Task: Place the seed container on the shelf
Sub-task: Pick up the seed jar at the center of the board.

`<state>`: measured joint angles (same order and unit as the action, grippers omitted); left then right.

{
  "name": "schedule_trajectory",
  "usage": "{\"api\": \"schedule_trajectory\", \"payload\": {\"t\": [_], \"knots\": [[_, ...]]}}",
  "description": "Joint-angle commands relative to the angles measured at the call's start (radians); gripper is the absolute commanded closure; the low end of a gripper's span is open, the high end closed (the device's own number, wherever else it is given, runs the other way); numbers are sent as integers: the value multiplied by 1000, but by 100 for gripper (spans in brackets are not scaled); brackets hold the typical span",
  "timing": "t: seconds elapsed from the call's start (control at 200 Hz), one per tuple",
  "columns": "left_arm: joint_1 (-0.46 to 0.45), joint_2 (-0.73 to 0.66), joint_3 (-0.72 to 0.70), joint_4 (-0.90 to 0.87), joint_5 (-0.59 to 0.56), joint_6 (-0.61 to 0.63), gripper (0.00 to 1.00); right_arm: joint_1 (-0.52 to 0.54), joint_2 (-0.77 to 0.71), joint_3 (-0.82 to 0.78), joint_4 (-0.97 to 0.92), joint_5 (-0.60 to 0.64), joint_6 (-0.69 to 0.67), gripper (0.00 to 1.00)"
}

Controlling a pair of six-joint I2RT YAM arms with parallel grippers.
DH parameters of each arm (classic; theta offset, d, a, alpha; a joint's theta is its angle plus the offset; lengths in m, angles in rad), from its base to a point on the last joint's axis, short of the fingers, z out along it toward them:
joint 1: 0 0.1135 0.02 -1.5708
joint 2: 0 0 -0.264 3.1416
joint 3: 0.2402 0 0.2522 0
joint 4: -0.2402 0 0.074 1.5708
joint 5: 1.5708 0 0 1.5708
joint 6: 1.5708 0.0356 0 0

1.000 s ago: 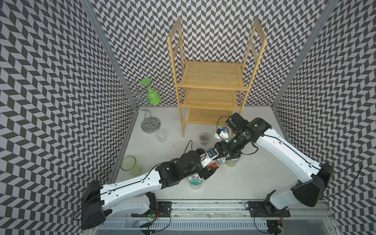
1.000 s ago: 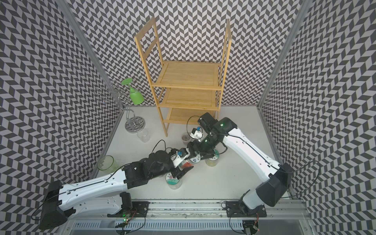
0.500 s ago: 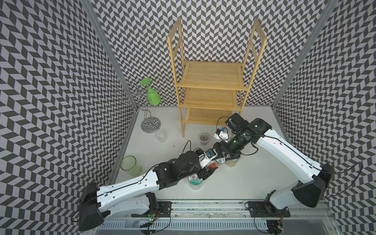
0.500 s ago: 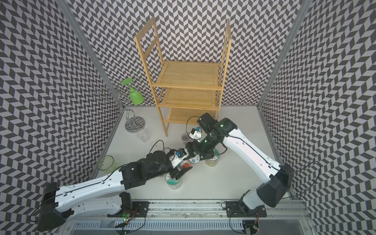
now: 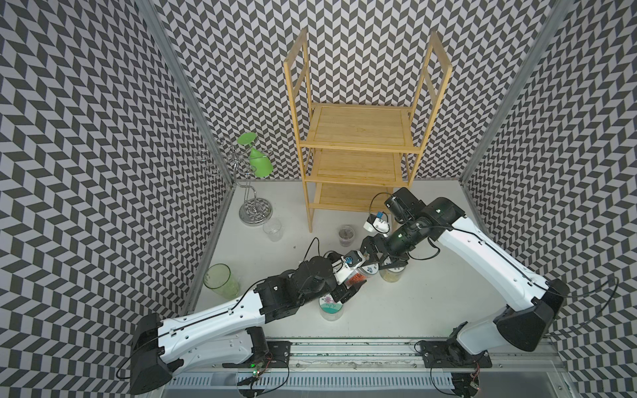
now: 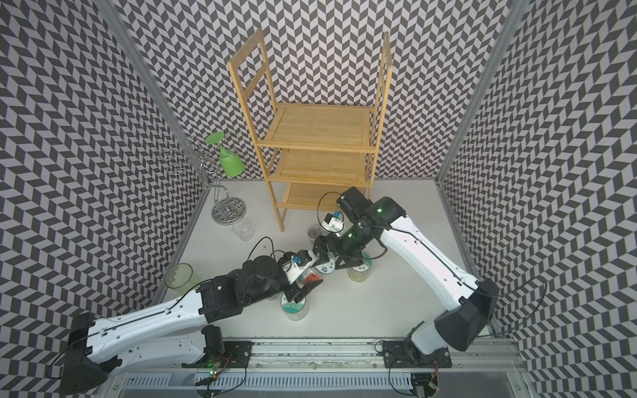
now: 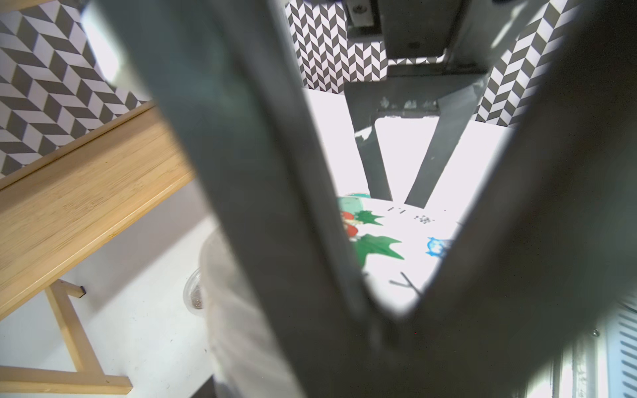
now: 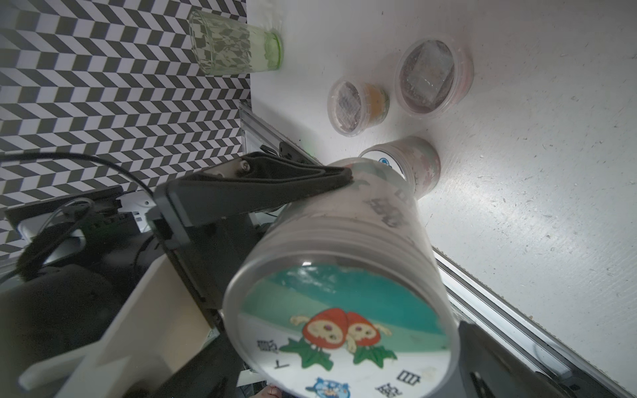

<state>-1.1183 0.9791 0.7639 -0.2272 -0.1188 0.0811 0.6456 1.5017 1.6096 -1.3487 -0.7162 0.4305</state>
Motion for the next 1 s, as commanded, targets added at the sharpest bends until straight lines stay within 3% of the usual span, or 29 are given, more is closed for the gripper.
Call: {"api": "schedule_trajectory", "payload": {"t": [0.0,0.411,0.636,0.997], "knots": [[0,-27,-6,2,-15,8,38,-20,-32,21,25,-15,4,1],[15,-67,-5,-1,-30,6,37,-80,-56,3,25,17,7,1],[41,-100,32,-28,-48,-5,36,-185,-78,32,25,112,46,0],[163,-54,290,-43,-72,-1,35,-251,-130,-43,25,251,67,0]]}}
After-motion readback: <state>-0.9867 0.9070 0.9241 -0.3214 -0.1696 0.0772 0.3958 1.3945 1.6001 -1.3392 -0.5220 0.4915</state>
